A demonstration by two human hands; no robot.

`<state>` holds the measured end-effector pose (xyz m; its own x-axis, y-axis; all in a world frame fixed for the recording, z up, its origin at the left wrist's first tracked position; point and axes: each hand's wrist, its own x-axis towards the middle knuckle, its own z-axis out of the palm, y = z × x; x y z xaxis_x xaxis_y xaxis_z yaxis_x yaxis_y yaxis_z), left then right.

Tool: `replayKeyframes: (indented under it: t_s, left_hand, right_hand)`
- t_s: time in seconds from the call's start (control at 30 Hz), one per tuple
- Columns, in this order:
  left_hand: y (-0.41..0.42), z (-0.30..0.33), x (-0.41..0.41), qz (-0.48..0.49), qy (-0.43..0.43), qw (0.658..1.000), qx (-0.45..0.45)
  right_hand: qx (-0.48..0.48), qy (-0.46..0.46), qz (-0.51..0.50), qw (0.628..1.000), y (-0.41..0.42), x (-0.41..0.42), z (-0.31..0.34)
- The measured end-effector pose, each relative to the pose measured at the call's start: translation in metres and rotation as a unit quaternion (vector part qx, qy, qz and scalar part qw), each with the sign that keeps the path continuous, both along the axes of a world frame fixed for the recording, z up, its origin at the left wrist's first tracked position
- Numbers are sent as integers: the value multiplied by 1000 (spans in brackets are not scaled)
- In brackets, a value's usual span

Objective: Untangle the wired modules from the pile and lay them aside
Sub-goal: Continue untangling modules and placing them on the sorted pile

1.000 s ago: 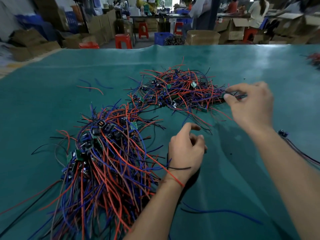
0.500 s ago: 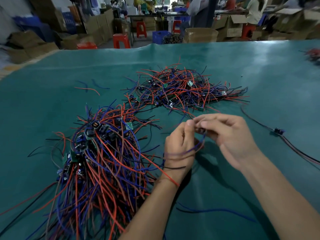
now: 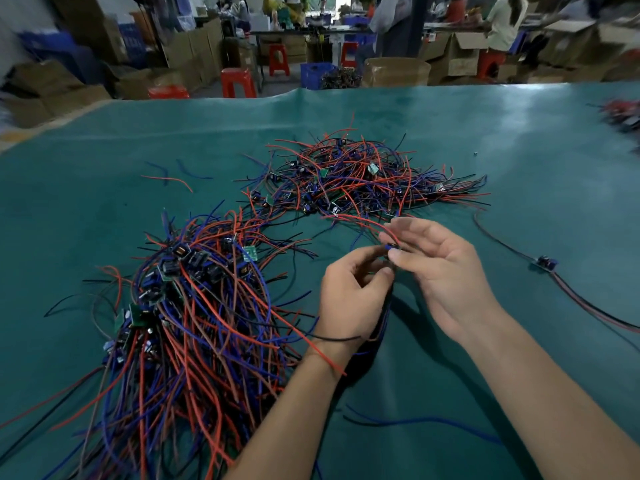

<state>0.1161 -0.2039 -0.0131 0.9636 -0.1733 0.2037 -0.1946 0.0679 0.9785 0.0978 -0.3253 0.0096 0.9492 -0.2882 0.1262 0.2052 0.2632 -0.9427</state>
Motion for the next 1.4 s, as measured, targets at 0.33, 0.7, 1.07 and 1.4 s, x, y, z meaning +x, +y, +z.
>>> replayKeyframes:
  t_s: [0.33, 0.7, 1.07, 1.4]
  left_hand:
    - [-1, -3, -1, 43, -24, 996, 75]
    - [0, -4, -1, 47, -45, 989, 133]
    - [1, 1, -5, 27, -45, 991, 120]
    - [2, 4, -6, -21, -45, 986, 157]
  right_hand:
    - [-64, 37, -1, 997, -7, 2, -3]
    - [-41, 33, -29, 998, -9, -1, 1]
    - [-76, 80, -12, 994, -17, 2, -2]
    - [-332, 7, -203, 921, -37, 4, -7]
